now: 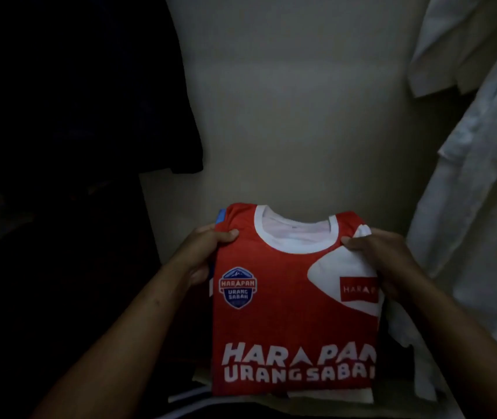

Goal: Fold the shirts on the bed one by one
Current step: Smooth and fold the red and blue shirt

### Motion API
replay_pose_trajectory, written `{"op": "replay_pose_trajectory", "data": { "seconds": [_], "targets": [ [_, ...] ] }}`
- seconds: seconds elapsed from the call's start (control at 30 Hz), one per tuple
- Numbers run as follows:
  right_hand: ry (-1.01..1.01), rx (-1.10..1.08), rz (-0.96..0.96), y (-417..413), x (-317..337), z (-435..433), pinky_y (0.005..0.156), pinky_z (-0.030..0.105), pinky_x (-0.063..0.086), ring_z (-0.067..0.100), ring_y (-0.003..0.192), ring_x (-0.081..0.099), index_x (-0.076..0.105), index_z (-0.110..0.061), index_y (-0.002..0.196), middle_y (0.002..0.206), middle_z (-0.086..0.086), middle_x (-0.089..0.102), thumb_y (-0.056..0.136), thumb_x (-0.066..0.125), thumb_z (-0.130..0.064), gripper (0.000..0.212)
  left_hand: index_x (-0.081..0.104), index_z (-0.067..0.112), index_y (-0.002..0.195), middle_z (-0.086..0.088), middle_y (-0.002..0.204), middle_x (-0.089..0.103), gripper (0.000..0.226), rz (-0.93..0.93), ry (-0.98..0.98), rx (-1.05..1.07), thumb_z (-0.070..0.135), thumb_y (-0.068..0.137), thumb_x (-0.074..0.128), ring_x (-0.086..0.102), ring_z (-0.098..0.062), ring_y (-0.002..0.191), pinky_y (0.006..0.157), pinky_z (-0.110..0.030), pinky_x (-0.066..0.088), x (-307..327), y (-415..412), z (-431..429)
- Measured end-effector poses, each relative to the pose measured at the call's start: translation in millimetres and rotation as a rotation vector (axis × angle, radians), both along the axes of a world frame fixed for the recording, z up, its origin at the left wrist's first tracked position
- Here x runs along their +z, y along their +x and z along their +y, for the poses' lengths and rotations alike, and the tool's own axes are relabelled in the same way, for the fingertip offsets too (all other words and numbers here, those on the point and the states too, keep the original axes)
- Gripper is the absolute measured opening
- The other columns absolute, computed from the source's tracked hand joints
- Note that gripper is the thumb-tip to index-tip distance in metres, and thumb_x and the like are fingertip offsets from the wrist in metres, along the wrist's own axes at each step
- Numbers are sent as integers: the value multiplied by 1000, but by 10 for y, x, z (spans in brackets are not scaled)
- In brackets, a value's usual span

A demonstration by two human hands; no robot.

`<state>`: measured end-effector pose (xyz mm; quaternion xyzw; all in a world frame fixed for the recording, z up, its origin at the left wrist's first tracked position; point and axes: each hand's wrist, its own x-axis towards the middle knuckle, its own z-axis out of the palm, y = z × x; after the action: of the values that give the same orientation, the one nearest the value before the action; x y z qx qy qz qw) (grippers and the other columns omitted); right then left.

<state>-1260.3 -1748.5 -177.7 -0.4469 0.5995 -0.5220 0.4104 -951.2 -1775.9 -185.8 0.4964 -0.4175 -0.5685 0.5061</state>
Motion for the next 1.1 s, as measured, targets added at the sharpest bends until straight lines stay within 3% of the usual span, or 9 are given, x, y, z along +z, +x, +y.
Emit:
{"op": "replay_pose_trajectory", "data": {
  "seconds": [0.1, 0.23, 0.43, 0.57, 0.73, 0.9, 1.03, 1.1],
  "targets": [
    [175, -21, -15, -22, -310, -511, 83, 45, 59, 32, 96, 71, 67, -10, 123, 108, 13, 73, 88, 77, -10, 36, 67, 2, 123, -22, 103, 77, 30, -46, 138, 14, -1, 93, 69, 76, -35, 87, 77, -44, 65, -293, -107, -463],
    [270, 6, 72, 6, -950, -1033, 95, 48, 57, 29, 104, 69, 67, -10, 127, 119, 12, 72, 93, 73, -12, 35, 62, 1, 135, -22, 113, 76, 45, -71, 271, 8, 2, 91, 73, 73, -40, 105, 94, -52, 60, -914, -167, -964],
    [401, -66, 42, 25, -1459, -1556, 72, 37, 54, 26, 93, 68, 67, -7, 119, 112, 15, 72, 96, 71, -23, 29, 69, 0, 124, -24, 109, 76, 36, -29, 381, 54, 3, 88, 71, 74, -42, 102, 86, -51, 62, -1403, -168, -1346],
    [391, -143, 7, 36, -1604, -1747, 92, 47, 59, 32, 101, 70, 67, -2, 122, 112, 17, 73, 88, 80, -24, 42, 71, 1, 117, -21, 104, 77, 29, -113, 364, 127, 8, 90, 77, 75, -35, 92, 74, -39, 62, -1499, -171, -1520],
    [388, -250, 40, 32, -1600, -1943, 79, 42, 56, 25, 86, 65, 65, -5, 123, 93, 7, 67, 91, 76, -21, 37, 69, -1, 121, -17, 95, 73, 28, -224, 335, 240, 6, 93, 73, 71, -29, 81, 69, -33, 57, -1571, -136, -1757],
    [377, -233, 159, 51, -1640, -1940, 78, 42, 55, 25, 87, 66, 65, -6, 124, 100, 9, 68, 94, 73, -33, 41, 65, 0, 131, -20, 117, 73, 46, -285, 334, 236, 22, 93, 76, 72, -31, 96, 80, -36, 58, -1661, -159, -1791],
    [461, -110, 182, 27, -1590, -1694, 72, 37, 49, 22, 84, 62, 65, -11, 122, 97, 5, 65, 97, 66, -49, 46, 68, 14, 128, -13, 112, 78, 49, -205, 407, 73, 47, 91, 71, 75, -32, 99, 89, -44, 61, -1635, -77, -1521],
    [530, 7, 220, 17, -1571, -1478, 64, 33, 46, 22, 85, 64, 63, -13, 123, 105, 8, 68, 94, 68, -50, 48, 69, 17, 124, -11, 109, 79, 40, -248, 439, -45, 43, 94, 68, 76, -32, 100, 87, -44, 61, -1639, -47, -1335]
  ]
}}
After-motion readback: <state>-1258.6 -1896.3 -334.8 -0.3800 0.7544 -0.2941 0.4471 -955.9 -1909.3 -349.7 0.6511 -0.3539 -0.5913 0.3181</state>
